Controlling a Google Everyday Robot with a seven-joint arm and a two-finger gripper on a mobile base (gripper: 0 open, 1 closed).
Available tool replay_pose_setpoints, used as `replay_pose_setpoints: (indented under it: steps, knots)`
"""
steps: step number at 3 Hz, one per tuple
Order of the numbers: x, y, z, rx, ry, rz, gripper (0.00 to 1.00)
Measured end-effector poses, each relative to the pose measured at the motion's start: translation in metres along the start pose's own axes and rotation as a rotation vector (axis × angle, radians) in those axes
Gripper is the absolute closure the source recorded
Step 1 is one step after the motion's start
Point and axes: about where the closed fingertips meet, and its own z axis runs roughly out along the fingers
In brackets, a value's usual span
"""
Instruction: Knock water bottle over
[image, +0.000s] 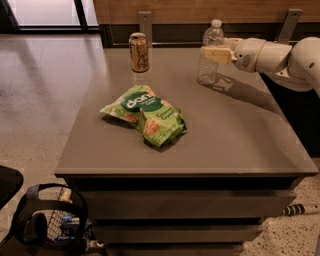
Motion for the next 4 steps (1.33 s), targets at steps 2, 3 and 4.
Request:
replay_pose_setpoints:
  steps: [2, 3, 4]
  knots:
    - [0.000, 0.004, 0.006, -0.010, 0.000, 0.002, 0.92]
    - [-0.003, 0.006, 0.010, -0.045, 0.051, -0.021, 1.00]
    - [-0.012, 0.008, 0.010, -0.100, 0.187, -0.060, 1.00]
